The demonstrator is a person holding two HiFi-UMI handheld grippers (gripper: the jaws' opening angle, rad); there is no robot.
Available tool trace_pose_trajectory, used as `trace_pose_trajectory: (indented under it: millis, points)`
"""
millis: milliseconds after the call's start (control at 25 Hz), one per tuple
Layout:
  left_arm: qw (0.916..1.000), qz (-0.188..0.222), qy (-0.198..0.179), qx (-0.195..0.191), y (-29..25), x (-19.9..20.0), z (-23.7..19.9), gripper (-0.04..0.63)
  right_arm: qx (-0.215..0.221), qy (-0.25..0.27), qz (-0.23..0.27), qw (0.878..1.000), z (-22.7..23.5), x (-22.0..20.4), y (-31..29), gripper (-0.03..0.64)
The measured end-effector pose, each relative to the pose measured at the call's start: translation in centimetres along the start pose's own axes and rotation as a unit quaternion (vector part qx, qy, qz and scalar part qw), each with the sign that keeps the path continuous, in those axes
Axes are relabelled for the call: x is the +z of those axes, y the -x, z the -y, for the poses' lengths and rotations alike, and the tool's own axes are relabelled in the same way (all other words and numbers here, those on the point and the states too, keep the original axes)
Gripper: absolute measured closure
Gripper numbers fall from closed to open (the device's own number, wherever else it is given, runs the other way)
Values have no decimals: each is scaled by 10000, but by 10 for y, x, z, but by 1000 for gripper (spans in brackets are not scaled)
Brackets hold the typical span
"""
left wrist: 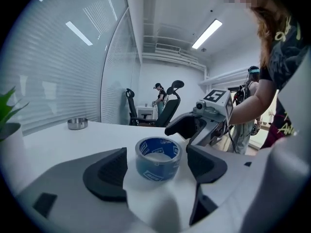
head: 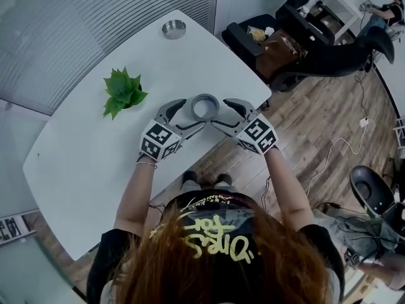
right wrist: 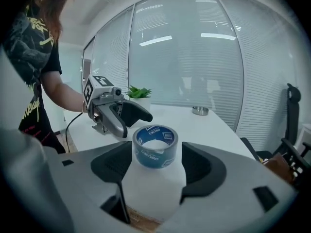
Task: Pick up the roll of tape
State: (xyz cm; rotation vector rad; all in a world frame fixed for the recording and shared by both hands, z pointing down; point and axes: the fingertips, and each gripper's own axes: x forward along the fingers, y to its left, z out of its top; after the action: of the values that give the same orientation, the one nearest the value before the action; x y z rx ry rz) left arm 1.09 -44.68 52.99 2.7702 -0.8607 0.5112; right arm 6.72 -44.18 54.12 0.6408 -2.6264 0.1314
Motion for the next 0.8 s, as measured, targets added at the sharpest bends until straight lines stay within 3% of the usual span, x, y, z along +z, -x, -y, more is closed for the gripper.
trace_pose_trajectory:
  millis: [320, 440, 800]
  points:
    - [9976, -551, -349, -245, -18, -16, 0, 219, 245, 180, -676, 9972, -2, -21, -22, 316]
    - [9964, -627, -497, -286, -22, -18, 0, 238, 221, 231, -675, 9972, 0, -21, -23, 315]
    - [9959, -677, -488, -351, -24, -18, 0, 252, 303, 196, -382, 9986, 2, -15, -21, 318]
